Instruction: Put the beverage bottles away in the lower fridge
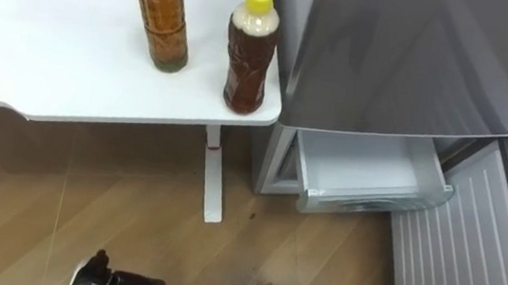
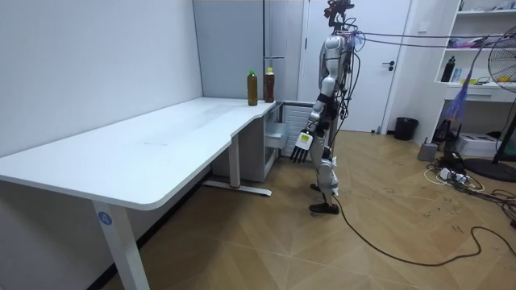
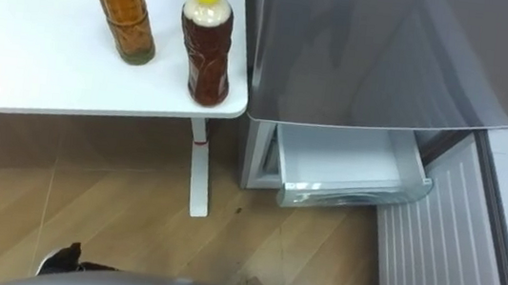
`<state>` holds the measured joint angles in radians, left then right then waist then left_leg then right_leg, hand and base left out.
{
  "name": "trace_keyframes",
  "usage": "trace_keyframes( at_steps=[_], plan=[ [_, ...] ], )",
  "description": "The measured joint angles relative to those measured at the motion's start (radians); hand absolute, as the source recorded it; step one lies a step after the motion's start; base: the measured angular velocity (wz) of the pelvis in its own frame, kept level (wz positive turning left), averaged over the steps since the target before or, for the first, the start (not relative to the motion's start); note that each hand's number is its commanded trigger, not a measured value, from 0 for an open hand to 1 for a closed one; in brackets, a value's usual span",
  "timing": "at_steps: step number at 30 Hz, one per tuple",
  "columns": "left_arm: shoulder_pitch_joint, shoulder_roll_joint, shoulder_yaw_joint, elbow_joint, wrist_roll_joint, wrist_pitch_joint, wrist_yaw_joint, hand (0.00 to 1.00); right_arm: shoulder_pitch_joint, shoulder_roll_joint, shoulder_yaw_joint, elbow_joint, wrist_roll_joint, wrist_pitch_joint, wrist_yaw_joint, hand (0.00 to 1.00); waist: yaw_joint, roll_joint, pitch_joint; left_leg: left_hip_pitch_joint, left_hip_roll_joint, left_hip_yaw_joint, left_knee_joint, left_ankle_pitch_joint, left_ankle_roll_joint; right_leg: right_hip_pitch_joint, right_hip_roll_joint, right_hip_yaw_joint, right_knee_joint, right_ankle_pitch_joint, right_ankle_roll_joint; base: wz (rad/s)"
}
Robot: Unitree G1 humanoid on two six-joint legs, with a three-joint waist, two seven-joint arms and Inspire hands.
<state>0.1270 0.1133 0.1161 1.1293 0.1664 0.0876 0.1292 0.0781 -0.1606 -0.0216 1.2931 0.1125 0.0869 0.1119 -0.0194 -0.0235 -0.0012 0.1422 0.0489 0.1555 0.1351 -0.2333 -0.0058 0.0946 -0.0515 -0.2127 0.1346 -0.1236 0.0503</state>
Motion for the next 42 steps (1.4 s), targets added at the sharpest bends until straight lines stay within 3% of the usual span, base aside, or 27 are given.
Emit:
trace_keyframes(
  at_steps=[3, 9, 16, 20, 23, 27, 30, 33, 38, 42],
  plan=[
    [0.006, 0.001, 0.0, 0.002, -0.058, 0.021, 0.026, 0.0, -0.001, -0.005, 0.008, 0.0, 0.022, 0.004, -0.006, 0.0, 0.003, 0.006, 0.0006, 0.002, 0.0, -0.001, 0.0, 0.0, 0.0, 0.003, 0.001, 0.002, 0.0, 0.0, 0.0, 0.0],
    [0.048, -0.001, 0.021, 0.002, -0.289, 0.018, 0.085, 0.0, 0.002, -0.005, 0.009, 0.001, 0.059, 0.0, -0.011, 0.0, 0.002, 0.006, 0.0023, 0.001, 0.0, -0.016, 0.0, 0.0, 0.0, 0.009, -0.001, -0.01, -0.001, 0.0, 0.0, 0.06],
    [0.04, 0.01, 0.143, -0.007, -0.553, -0.002, 0.137, 0.0, 0.015, -0.01, -0.002, 0.002, 0.047, -0.002, 0.004, 0.0, 0.027, 0.005, 0.0034, 0.007, 0.0, -0.02, 0.003, 0.0, 0.0, 0.017, -0.001, -0.01, -0.001, -0.001, 0.001, 0.01],
    [0.04, 0.019, 0.216, -0.098, -0.79, -0.007, 0.214, 0.0, 0.033, -0.013, -0.003, -0.015, 0.037, 0.001, 0.006, 0.0, 0.051, 0.007, 0.004, 0.008, 0.0, -0.016, 0.0, 0.0, 0.0, 0.017, -0.001, -0.007, 0.0, -0.001, 0.001, -0.02],
    [0.03, 0.039, 0.245, -0.156, -0.885, -0.025, 0.278, 0.0, 0.037, -0.017, -0.004, -0.018, 0.007, 0.001, 0.005, 0.0, 0.054, 0.009, 0.0041, 0.009, 0.0, -0.02, 0.001, 0.0, 0.0, 0.02, -0.001, -0.008, 0.001, -0.001, 0.001, 0.01],
    [0.033, 0.043, 0.273, -0.274, -0.952, -0.068, 0.394, 0.0, 0.041, -0.027, -0.012, -0.021, -0.075, 0.002, -0.012, 0.0, 0.053, 0.02, 0.0042, 0.009, -0.003, -0.021, 0.002, 0.0, 0.0, 0.02, -0.003, -0.008, 0.001, -0.001, 0.001, 0.0],
    [0.042, 0.043, 0.271, -0.424, -1.025, -0.105, 0.496, 0.0, 0.051, -0.028, -0.01, -0.017, -0.124, 0.017, -0.029, 0.0, 0.052, 0.027, 0.0036, 0.012, -0.003, -0.022, 0.01, 0.0, 0.0, 0.023, -0.004, -0.007, 0.001, -0.001, 0.002, 0.0],
    [0.043, 0.042, 0.271, -0.512, -1.025, -0.135, 0.565, 0.0, 0.066, -0.03, 0.001, -0.025, -0.159, 0.016, -0.031, 0.0, 0.056, 0.028, 0.0034, 0.019, -0.003, -0.019, 0.007, 0.0, 0.0, 0.026, -0.003, -0.002, 0.004, -0.002, 0.002, -0.03],
    [0.041, 0.043, 0.275, -0.683, -0.965, -0.214, 0.706, 0.0, 0.083, -0.032, 0.0, -0.046, -0.206, 0.018, -0.031, 0.0, 0.074, 0.035, 0.0006, 0.025, -0.003, -0.003, 0.0, 0.0, 0.001, 0.009, -0.003, 0.013, 0.019, -0.003, 0.001, -0.15],
    [0.041, 0.045, 0.276, -0.791, -0.933, -0.227, 0.77, 0.0, 0.083, -0.031, 0.003, -0.042, -0.225, 0.018, -0.034, 0.0, 0.076, 0.037, -0.0016, 0.026, -0.005, -0.01, 0.0, 0.0, 0.001, 0.011, -0.003, 0.016, 0.018, -0.003, 0.001, 0.01]
  ],
)
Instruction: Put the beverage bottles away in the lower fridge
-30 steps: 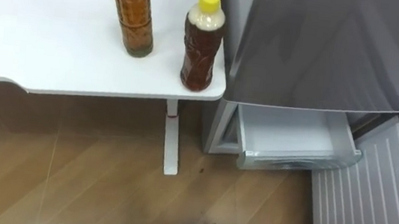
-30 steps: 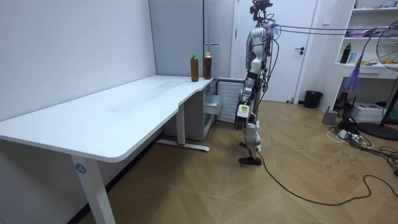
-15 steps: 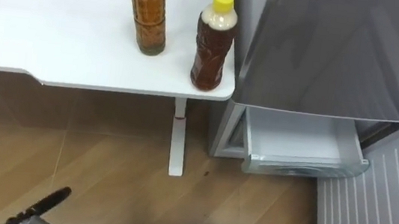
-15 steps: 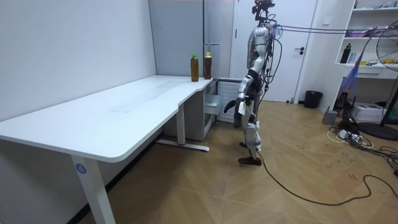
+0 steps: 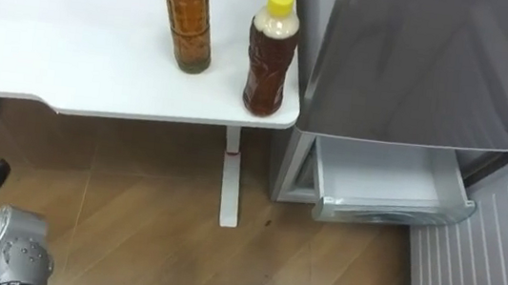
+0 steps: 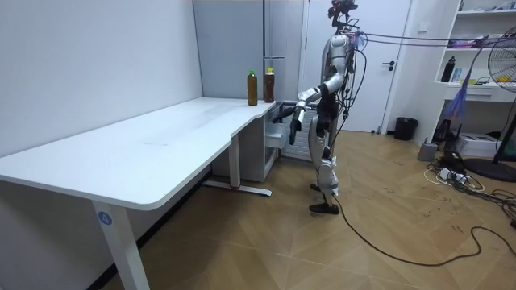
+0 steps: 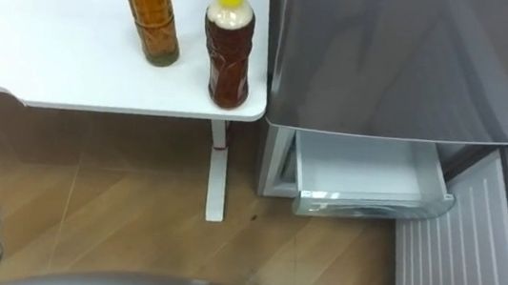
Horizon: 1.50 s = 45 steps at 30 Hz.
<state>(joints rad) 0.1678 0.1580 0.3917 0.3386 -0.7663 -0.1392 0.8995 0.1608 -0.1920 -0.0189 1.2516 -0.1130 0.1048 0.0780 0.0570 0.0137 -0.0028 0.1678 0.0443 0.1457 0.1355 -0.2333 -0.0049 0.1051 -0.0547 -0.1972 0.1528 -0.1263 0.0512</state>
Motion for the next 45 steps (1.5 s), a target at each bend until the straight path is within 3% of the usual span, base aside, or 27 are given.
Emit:
trace_keyframes(
  at_steps=[6, 10, 14, 21, 25, 27, 29, 35, 45],
  plan=[
    [-0.001, 0.007, -0.001, -0.26, 0.267, -0.006, 0.066, 0.0, 0.012, 0.005, -0.002, -0.003, -0.013, 0.002, 0.005, 0.0, -0.008, -0.005, -0.0033, 0.002, -0.001, -0.027, 0.004, 0.0, 0.0, 0.016, 0.0, -0.024, -0.002, -0.004, -0.001, 0.11],
    [-0.007, 0.025, -0.004, -0.4, 0.452, -0.007, 0.032, 0.0, 0.014, 0.004, -0.002, -0.003, -0.011, 0.001, 0.016, 0.0, -0.024, -0.006, -0.0026, 0.001, -0.001, -0.042, 0.008, 0.0, 0.0, 0.022, 0.0, -0.027, -0.003, -0.005, -0.001, 0.08],
    [-0.015, 0.031, -0.003, -0.507, 0.528, -0.007, -0.038, 0.0, -0.003, 0.001, -0.005, 0.032, -0.013, -0.003, 0.039, 0.0, -0.029, -0.008, -0.0008, -0.003, -0.001, -0.042, 0.008, 0.0, 0.0, 0.018, -0.001, -0.028, -0.003, -0.005, -0.001, 0.0],
    [-0.026, 0.036, -0.049, -0.704, 0.54, 0.001, -0.189, 0.0, -0.02, 0.0, -0.004, 0.04, -0.059, -0.002, 0.075, 0.0, -0.054, -0.01, 0.0026, -0.02, -0.001, -0.056, 0.017, 0.0, 0.0, 0.013, -0.002, -0.042, -0.003, -0.005, -0.001, 0.06],
    [-0.073, 0.064, -0.134, -0.775, 0.544, 0.006, -0.294, 0.0, -0.029, -0.001, -0.004, 0.047, -0.087, 0.007, 0.088, 0.0, -0.062, -0.008, 0.0062, -0.026, -0.003, -0.069, 0.018, 0.0, 0.0, 0.013, -0.004, -0.055, -0.003, -0.005, -0.001, 0.09],
    [-0.082, 0.066, -0.171, -0.78, 0.542, 0.013, -0.348, 0.0, -0.041, -0.003, -0.003, 0.047, -0.089, 0.015, 0.099, 0.0, -0.073, -0.002, 0.0094, -0.025, -0.003, -0.07, 0.018, 0.0, 0.0, 0.015, -0.004, -0.054, -0.003, -0.005, -0.001, 0.02],
    [-0.1, 0.066, -0.219, -0.78, 0.542, 0.047, -0.426, 0.0, -0.05, -0.005, -0.003, 0.043, -0.089, 0.018, 0.11, 0.0, -0.083, 0.003, 0.0147, -0.026, -0.003, -0.069, 0.019, 0.0, 0.0, 0.013, -0.004, -0.053, -0.003, -0.005, -0.001, 0.0],
    [-0.145, 0.066, -0.299, -0.78, 0.491, 0.085, -0.603, 0.0, -0.048, -0.01, -0.001, 0.042, -0.089, 0.018, 0.121, 0.0, -0.102, 0.013, 0.0155, -0.041, -0.003, -0.065, 0.025, 0.001, 0.0, -0.003, -0.004, -0.047, -0.002, -0.005, -0.001, -0.02],
    [-0.175, 0.066, -0.329, -0.78, 0.444, 0.158, -0.814, 0.0, -0.049, -0.009, 0.009, 0.045, -0.095, 0.02, 0.123, 0.0, -0.109, 0.015, 0.0144, -0.035, -0.004, -0.037, 0.03, 0.001, 0.0, -0.01, -0.002, 0.003, -0.002, -0.006, 0.0, -0.1]
  ],
)
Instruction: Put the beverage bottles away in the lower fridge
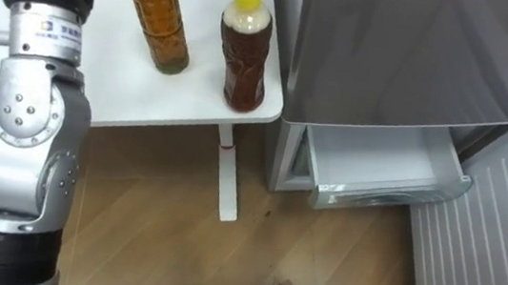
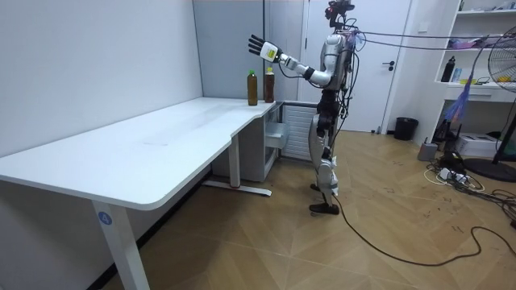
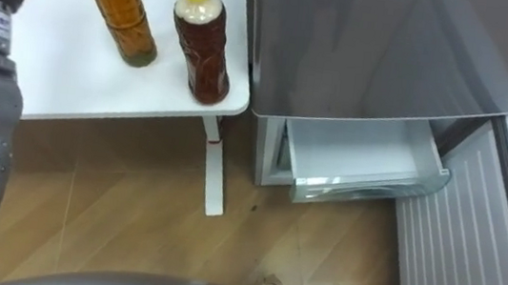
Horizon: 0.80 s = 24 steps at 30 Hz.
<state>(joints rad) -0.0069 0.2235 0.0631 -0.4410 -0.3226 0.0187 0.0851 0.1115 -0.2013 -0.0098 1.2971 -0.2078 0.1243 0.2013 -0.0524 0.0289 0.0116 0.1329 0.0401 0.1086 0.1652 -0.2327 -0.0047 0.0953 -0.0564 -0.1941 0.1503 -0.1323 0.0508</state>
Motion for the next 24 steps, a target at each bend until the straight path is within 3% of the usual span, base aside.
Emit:
trace_keyframes(
  at_steps=[2, 8, 24],
  plan=[
    [0.0, 0.0, -0.01, 0.0, 0.0, 0.018, -0.04, 0.0, 0.002, 0.0, 0.01, 0.0, -0.008, 0.007, 0.002, 0.0, 0.001, 0.006, -0.0035, -0.001, 0.001, -0.002, -0.001, 0.0, 0.0, 0.0, 0.002, 0.002, 0.0, 0.0, 0.0, 0.0],
    [0.0, 0.0, -0.014, 0.0, 0.001, 0.025, -0.101, 0.0, -0.003, -0.001, 0.011, 0.02, -0.017, 0.008, -0.002, 0.0, -0.001, 0.024, -0.0117, -0.001, 0.002, -0.005, 0.0, 0.0, 0.0, 0.002, 0.004, 0.004, 0.003, -0.002, -0.004, 0.0],
    [0.005, 0.0, -0.015, 0.001, 0.0, 0.056, -0.199, 0.0, -0.013, -0.003, 0.028, 0.034, -0.038, 0.009, 0.002, 0.0, 0.005, 0.007, -0.0033, -0.002, 0.001, -0.002, 0.002, 0.0, -0.001, 0.001, 0.004, 0.006, 0.001, -0.017, -0.008, 0.0]
  ],
)
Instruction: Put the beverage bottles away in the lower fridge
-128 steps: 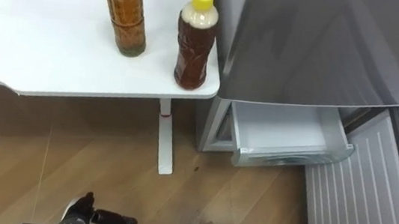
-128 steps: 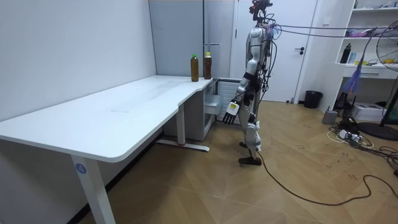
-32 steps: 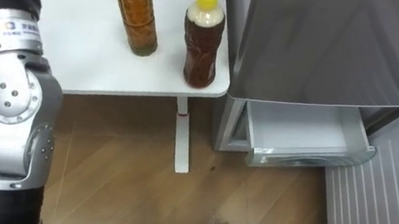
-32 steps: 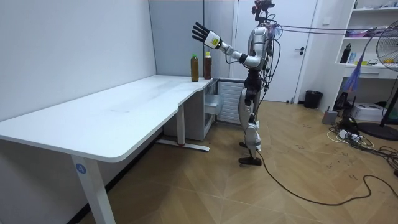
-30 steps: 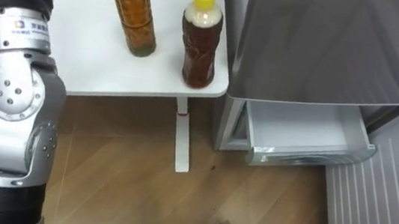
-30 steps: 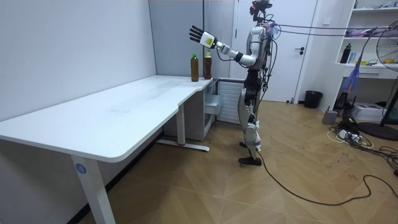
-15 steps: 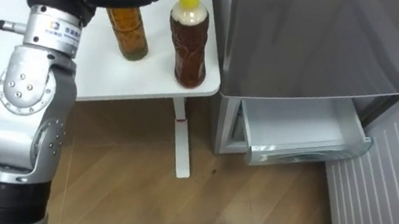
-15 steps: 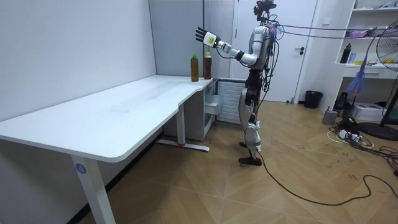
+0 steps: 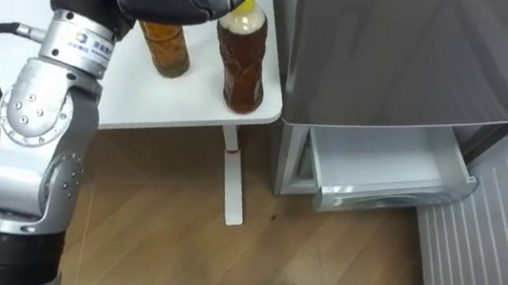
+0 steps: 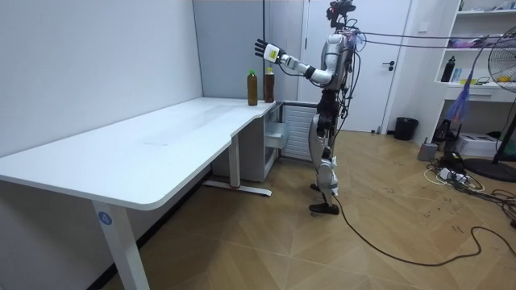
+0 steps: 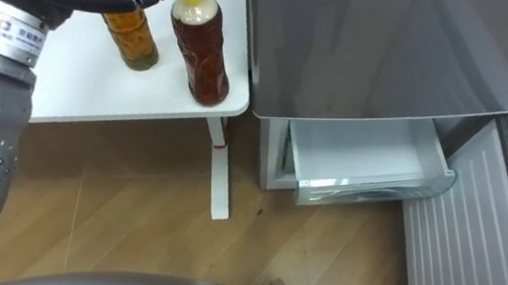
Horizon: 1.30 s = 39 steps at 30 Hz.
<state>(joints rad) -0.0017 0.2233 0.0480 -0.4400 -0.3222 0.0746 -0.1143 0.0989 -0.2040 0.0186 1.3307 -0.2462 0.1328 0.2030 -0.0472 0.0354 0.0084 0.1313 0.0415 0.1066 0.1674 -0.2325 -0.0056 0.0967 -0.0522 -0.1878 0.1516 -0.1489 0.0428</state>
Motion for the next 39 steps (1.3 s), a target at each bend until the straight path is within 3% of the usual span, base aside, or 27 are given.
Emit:
trace_keyframes(
  at_steps=[7, 39],
  plan=[
    [0.011, 0.0, -0.013, 0.009, 0.0, 0.014, -0.015, 0.0, -0.001, 0.0, 0.017, -0.001, 0.0, 0.0, -0.003, 0.0, 0.001, -0.008, 0.0043, 0.0, 0.0, 0.0, 0.0, 0.0, 0.0, 0.0, 0.0, 0.0, 0.0, -0.004, 0.0, 0.0],
    [0.026, -0.002, -0.013, 0.048, -0.001, 0.015, -0.035, 0.0, 0.003, 0.002, 0.019, -0.003, 0.0, 0.0, -0.003, 0.0, 0.0, -0.015, 0.001, 0.004, 0.0, 0.002, 0.002, 0.0, 0.0, 0.002, 0.0, 0.012, 0.003, -0.005, 0.0, 0.0]
  ],
)
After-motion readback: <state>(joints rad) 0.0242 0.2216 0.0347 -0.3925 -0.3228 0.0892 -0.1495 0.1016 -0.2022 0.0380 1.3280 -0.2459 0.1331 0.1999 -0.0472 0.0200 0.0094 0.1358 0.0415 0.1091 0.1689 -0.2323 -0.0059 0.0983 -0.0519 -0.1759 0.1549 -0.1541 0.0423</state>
